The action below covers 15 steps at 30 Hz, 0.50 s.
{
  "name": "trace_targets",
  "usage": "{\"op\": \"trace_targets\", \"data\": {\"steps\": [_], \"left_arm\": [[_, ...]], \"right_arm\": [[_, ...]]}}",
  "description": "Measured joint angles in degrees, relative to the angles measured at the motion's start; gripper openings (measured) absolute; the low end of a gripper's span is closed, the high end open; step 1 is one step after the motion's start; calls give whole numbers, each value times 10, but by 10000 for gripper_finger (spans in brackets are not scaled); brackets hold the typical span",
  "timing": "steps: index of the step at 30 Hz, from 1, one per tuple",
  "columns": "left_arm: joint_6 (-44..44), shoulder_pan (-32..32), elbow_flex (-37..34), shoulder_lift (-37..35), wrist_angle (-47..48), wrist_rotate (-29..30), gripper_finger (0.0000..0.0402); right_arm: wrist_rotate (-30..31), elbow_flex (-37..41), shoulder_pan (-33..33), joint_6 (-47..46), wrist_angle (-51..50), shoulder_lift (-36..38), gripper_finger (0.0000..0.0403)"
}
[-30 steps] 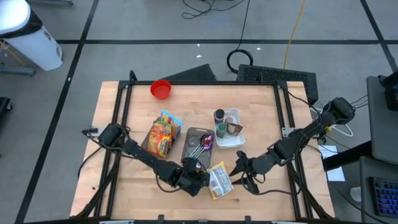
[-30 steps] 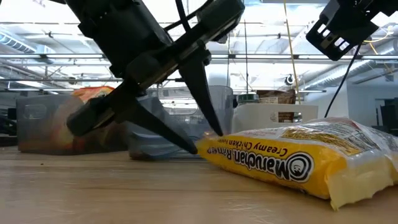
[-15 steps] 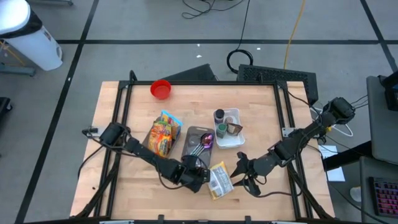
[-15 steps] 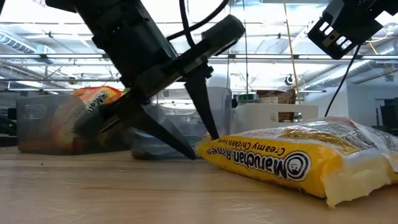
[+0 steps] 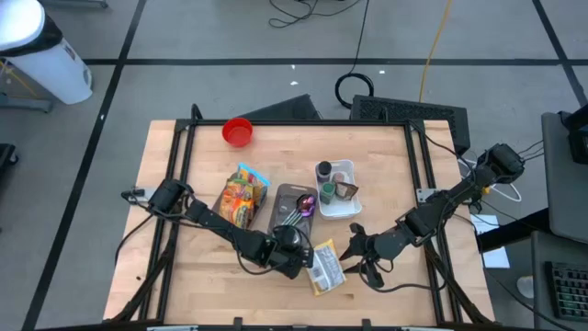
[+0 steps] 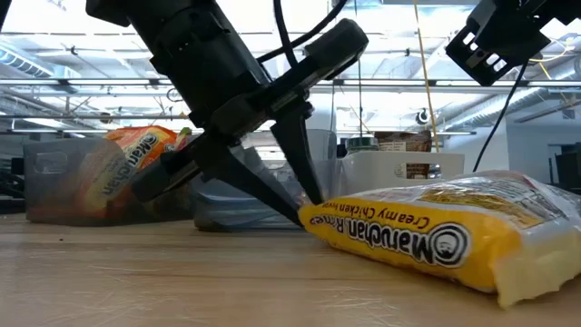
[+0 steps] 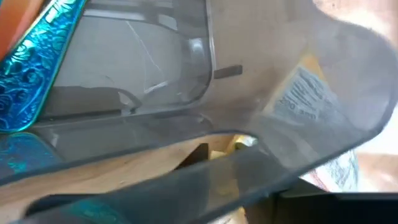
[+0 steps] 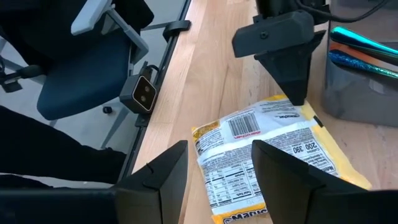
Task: Pick & Place Food Item
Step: Put the yellow pack into the left gray bin
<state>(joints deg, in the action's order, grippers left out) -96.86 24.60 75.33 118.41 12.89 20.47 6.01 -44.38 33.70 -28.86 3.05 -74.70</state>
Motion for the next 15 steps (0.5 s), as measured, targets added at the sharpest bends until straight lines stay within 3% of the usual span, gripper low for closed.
{"op": "trace_targets", "data": {"steps": [5,12,15], "left_arm": [[36,0,0,0,-26,-15,11],[90,2,0,-2,-104,-32,4],[140,3,16,-3,-110,-64,5]], "right_arm": [[0,0,-5,2,-2,0,171],[0,0,-11,6,-3,0,171],[-1,0,-13,6,-3,0,171]]}}
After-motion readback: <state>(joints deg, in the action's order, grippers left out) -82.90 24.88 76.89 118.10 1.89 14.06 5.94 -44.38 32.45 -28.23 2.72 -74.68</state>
